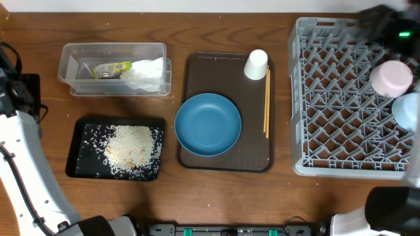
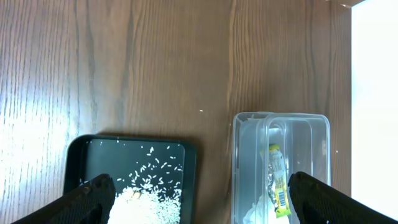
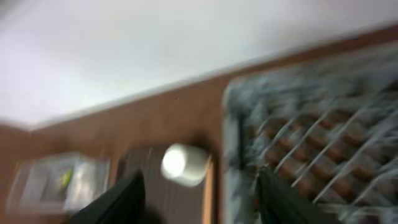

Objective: Sort waste into correct bins and load items into the dishwasher rack
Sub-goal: 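Reach the right gripper to the wooden chopsticks on the brown tray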

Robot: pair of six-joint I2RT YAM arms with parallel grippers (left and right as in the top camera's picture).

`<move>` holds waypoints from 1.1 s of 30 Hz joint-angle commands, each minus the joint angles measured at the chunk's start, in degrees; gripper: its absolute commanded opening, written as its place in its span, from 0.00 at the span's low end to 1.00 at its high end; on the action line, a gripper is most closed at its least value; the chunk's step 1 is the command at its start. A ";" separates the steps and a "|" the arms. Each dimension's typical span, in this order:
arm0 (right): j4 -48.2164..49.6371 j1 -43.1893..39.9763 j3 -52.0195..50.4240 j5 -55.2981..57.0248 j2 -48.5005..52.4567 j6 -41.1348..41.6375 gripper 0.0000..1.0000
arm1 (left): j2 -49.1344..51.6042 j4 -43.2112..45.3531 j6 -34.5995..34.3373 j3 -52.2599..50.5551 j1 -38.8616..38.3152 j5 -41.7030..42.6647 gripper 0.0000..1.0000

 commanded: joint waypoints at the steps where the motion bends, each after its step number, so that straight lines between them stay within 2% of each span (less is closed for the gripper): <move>1: -5.27 8.85 -0.48 9.25 3.04 -0.74 0.59 | 0.31 -0.17 0.57 -0.02 0.20 -0.70 0.92; 5: -9.88 19.04 -0.48 14.40 7.15 -3.50 0.71 | 0.31 -0.17 0.57 -0.02 0.20 -0.70 0.92; 6: -10.16 21.31 -0.48 14.40 8.24 -4.37 0.71 | 0.31 -0.17 0.59 -0.02 0.20 -0.70 0.92; 8: -10.75 25.11 -0.48 14.51 10.01 -4.46 0.58 | 0.31 -0.17 0.59 -0.02 0.20 -0.70 0.92; 12: -8.50 30.53 -0.48 21.29 12.92 -6.45 0.58 | 0.31 -0.17 0.57 -0.02 0.20 -0.70 0.92; 17: -10.73 33.22 -0.50 32.89 17.25 3.32 0.54 | 0.31 -0.17 0.57 -0.02 0.20 -0.70 0.92; 25: -11.72 33.97 -0.50 32.59 28.28 7.50 0.45 | 0.33 -0.17 0.57 -0.02 0.20 -0.70 0.92; 33: -12.17 33.94 -0.50 32.02 35.17 9.22 0.44 | 0.33 -0.17 0.59 -0.02 0.20 -0.70 0.92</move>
